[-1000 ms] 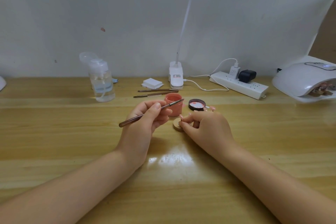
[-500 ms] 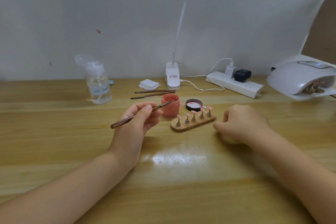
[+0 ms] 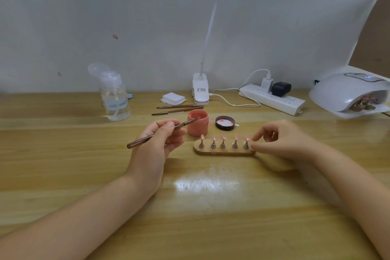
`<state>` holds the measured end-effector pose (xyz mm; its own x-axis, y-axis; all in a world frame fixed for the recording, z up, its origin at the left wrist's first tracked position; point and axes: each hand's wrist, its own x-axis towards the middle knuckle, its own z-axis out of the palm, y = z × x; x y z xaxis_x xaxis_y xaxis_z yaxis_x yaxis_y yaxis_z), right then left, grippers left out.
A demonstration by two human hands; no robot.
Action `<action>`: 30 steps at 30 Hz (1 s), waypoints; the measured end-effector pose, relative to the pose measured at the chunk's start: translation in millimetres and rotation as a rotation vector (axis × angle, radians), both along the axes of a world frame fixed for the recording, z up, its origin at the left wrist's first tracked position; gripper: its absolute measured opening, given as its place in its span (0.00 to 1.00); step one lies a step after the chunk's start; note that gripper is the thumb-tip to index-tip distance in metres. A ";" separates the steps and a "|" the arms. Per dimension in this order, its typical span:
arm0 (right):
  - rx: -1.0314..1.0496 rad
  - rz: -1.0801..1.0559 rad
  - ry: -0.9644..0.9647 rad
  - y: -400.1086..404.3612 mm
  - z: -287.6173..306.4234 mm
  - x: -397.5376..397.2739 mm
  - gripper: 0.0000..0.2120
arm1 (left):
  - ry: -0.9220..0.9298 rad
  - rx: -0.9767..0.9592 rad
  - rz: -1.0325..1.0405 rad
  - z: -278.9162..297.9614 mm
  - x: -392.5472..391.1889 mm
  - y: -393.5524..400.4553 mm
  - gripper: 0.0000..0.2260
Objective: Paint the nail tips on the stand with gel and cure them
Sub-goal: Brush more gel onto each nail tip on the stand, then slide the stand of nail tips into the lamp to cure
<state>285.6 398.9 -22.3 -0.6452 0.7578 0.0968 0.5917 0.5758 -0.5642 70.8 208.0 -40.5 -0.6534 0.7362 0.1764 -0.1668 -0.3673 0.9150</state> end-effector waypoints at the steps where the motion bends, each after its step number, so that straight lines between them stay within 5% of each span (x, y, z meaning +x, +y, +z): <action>1: -0.042 0.020 0.006 -0.2 1.2 2.4 0.12 | 0.001 0.001 0.003 -0.2 -0.2 0.2 0.09; 5: -0.098 0.109 -0.106 -4.7 1.1 0.2 0.23 | 0.004 0.000 0.013 -0.7 -0.5 0.9 0.09; 19: -0.147 0.076 0.261 -19.4 30.8 14.7 0.18 | 0.047 0.083 0.009 16.4 1.3 -0.3 0.11; 24: -0.079 -0.115 0.306 1.2 47.4 71.6 0.24 | 0.032 0.103 -0.106 26.6 25.2 12.4 0.15; 30: -0.107 -0.418 0.332 30.9 17.1 146.8 0.19 | -0.179 0.027 -0.215 32.0 90.9 80.1 0.10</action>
<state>432.4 429.8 -5.2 -0.2345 0.9601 0.1525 0.5384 0.2589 -0.8019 161.7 288.1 -8.4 -0.5055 0.8578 0.0936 -0.4017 -0.3300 0.8542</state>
